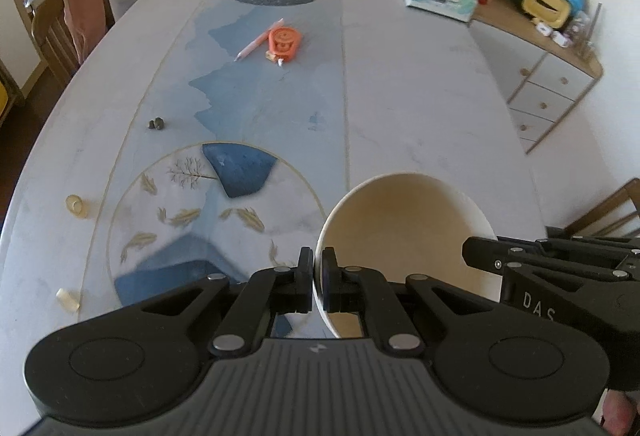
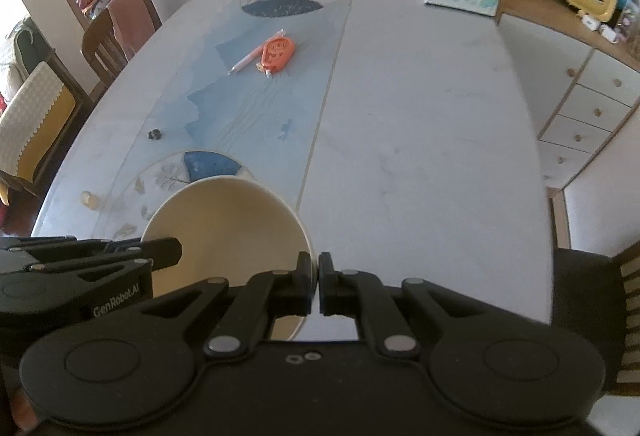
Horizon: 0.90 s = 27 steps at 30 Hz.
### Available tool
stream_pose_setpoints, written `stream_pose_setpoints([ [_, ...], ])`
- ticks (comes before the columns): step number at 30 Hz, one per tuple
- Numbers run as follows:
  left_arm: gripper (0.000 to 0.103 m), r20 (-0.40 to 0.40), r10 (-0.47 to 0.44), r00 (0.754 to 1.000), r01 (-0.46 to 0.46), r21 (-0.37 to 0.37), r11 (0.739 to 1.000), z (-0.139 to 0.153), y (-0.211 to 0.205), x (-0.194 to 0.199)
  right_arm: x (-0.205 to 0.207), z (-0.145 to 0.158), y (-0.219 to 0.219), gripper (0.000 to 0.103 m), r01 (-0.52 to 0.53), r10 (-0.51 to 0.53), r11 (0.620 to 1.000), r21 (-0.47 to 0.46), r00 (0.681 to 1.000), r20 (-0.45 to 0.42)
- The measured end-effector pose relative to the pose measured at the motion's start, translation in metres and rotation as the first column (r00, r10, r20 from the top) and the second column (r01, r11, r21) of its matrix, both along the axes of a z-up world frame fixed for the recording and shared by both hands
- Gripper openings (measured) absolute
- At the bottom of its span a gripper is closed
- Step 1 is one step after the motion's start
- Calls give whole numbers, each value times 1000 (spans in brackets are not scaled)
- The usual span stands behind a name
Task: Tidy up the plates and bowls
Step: 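Carry the cream bowl with both grippers and lower it into the pink pot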
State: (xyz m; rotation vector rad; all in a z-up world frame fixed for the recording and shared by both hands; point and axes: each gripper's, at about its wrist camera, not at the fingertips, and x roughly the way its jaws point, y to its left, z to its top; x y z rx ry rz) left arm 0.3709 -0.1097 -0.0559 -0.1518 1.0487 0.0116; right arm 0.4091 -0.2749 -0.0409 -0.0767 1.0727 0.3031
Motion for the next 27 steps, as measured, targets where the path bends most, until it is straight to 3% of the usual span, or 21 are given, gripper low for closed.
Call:
stream_pose_setpoints([
  [14, 4, 21, -106, 994, 106, 1, 994, 31, -37, -107, -109, 38, -34, 4, 63, -62, 998, -21, 997, 43],
  [27, 4, 15, -220, 975, 220, -2, 975, 20, -80, -189, -201, 29, -78, 4, 167, -166, 986, -14, 985, 34],
])
